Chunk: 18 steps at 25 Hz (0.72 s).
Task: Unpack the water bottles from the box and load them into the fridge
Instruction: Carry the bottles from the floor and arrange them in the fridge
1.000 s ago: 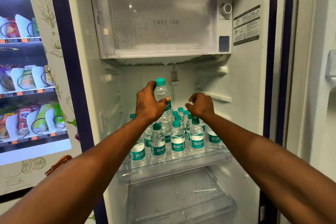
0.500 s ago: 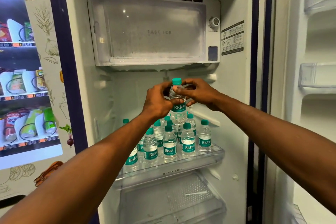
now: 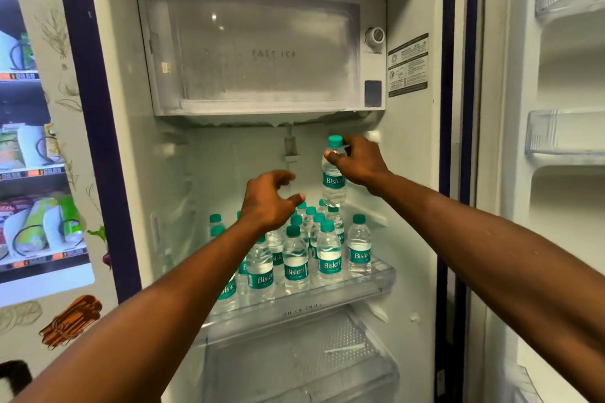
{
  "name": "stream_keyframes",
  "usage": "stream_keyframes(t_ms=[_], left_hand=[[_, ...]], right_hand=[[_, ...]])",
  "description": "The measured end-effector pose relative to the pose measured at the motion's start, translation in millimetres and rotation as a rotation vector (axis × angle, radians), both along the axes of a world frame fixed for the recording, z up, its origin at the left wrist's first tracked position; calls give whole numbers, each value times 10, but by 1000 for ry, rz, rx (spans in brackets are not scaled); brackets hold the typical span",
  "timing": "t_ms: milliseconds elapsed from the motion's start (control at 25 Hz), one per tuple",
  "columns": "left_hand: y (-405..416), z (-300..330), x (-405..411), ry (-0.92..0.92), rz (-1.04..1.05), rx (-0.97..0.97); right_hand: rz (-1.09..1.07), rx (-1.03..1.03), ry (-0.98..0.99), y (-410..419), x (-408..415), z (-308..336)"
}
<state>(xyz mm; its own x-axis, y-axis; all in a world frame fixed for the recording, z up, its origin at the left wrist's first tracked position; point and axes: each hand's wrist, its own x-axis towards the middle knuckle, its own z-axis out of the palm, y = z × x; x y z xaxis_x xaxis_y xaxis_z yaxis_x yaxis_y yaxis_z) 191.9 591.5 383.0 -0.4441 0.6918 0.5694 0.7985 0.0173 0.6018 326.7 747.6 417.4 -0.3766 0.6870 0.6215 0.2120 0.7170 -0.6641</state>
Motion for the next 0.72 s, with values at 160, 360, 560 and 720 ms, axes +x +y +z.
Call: stream_keyframes(t_ms=[160,360,560,720], left_hand=[[-137,-163,-230,15,71,-37],[-238,-303,-461,17,146,-73],[-293,-411,-575,-1,177,-99],[-328,-476,-596,-8,194,-97]], right_hand=[[-82,-51,-44,288,-7,-183],[-143,-62,-128,569,-111,-510],[-164,-77,-236,621,-271,-641],[-250,-72,-447,667,-341,-863]])
